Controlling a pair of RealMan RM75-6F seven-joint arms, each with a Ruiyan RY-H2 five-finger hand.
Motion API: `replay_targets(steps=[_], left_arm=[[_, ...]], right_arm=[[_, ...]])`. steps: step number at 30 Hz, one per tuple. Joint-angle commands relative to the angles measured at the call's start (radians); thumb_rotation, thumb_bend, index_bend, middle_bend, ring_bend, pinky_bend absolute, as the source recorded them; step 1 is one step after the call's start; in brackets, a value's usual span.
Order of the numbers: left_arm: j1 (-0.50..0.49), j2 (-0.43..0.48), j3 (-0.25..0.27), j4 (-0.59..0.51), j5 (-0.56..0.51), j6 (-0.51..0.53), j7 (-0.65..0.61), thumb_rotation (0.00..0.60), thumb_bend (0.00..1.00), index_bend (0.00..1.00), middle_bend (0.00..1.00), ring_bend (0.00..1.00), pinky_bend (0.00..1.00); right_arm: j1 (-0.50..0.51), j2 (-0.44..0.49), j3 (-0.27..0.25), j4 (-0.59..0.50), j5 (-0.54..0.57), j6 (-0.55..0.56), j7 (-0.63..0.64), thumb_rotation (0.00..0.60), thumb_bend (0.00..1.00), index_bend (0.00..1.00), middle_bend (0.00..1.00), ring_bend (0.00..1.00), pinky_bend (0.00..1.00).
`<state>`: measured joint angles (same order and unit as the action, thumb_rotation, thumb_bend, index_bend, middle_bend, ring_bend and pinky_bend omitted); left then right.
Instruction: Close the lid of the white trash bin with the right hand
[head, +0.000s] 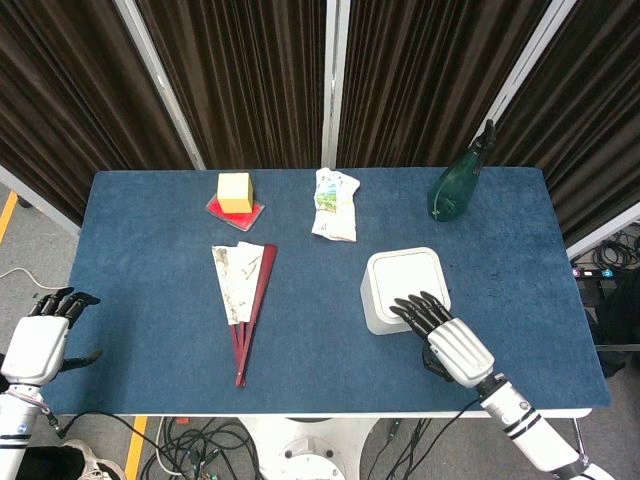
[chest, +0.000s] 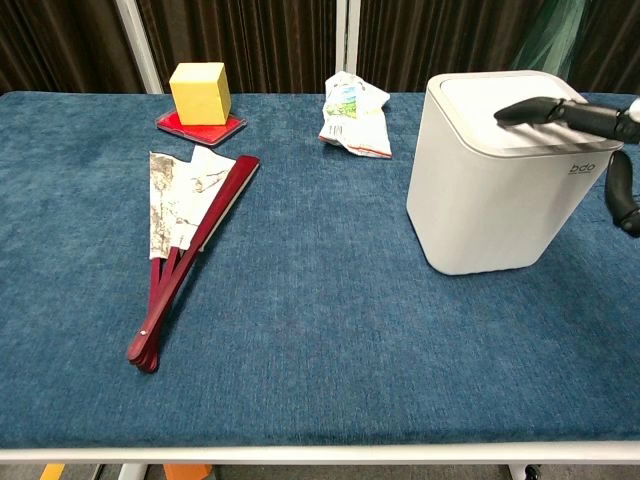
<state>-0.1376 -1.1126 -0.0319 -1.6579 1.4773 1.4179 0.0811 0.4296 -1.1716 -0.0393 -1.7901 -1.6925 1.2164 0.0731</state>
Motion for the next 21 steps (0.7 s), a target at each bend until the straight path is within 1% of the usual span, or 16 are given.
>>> replay_targets(steps=[1, 3, 6, 8, 10, 14, 18, 21], left_arm=[[0.000, -0.003, 0.000, 0.002, 0.000, -0.001, -0.001, 0.600, 0.00, 0.28, 0.24, 0.12, 0.20], [0.001, -0.006, 0.002, 0.003, 0.001, 0.000, -0.001, 0.600, 0.00, 0.28, 0.24, 0.12, 0.20], [0.002, -0.010, 0.002, 0.006, 0.002, 0.002, -0.002, 0.600, 0.00, 0.28, 0.24, 0.12, 0.20], [0.003, -0.011, 0.002, 0.007, 0.003, 0.004, -0.003, 0.600, 0.00, 0.28, 0.24, 0.12, 0.20], [0.003, -0.011, 0.003, 0.006, 0.005, 0.006, -0.003, 0.600, 0.00, 0.28, 0.24, 0.12, 0.20], [0.005, -0.011, 0.002, 0.003, 0.011, 0.015, -0.001, 0.600, 0.00, 0.28, 0.24, 0.12, 0.20], [0.008, -0.016, 0.002, 0.000, 0.015, 0.023, 0.000, 0.600, 0.00, 0.28, 0.24, 0.12, 0.20], [0.008, -0.019, 0.001, -0.006, 0.008, 0.020, -0.001, 0.600, 0.00, 0.28, 0.24, 0.12, 0.20]], right_arm=[[-0.054, 0.016, 0.042, 0.015, -0.064, 0.165, -0.040, 0.600, 0.89, 0.00, 0.01, 0.00, 0.00], [-0.081, 0.028, 0.048, 0.022, -0.061, 0.208, -0.077, 0.600, 0.83, 0.00, 0.01, 0.00, 0.00], [-0.134, 0.049, 0.045, 0.035, -0.017, 0.253, -0.137, 0.600, 0.73, 0.00, 0.00, 0.00, 0.00], [-0.177, 0.049, 0.045, 0.065, 0.030, 0.287, -0.151, 0.600, 0.65, 0.00, 0.00, 0.00, 0.00], [-0.221, 0.038, 0.047, 0.119, 0.093, 0.315, -0.166, 0.600, 0.57, 0.00, 0.00, 0.00, 0.00], [-0.280, 0.040, 0.042, 0.183, 0.225, 0.291, -0.172, 0.600, 0.44, 0.00, 0.00, 0.00, 0.00], [-0.308, 0.021, 0.059, 0.276, 0.312, 0.270, -0.174, 0.600, 0.39, 0.00, 0.00, 0.00, 0.00], [-0.310, -0.005, 0.077, 0.337, 0.370, 0.226, -0.171, 0.600, 0.37, 0.00, 0.00, 0.00, 0.00]])
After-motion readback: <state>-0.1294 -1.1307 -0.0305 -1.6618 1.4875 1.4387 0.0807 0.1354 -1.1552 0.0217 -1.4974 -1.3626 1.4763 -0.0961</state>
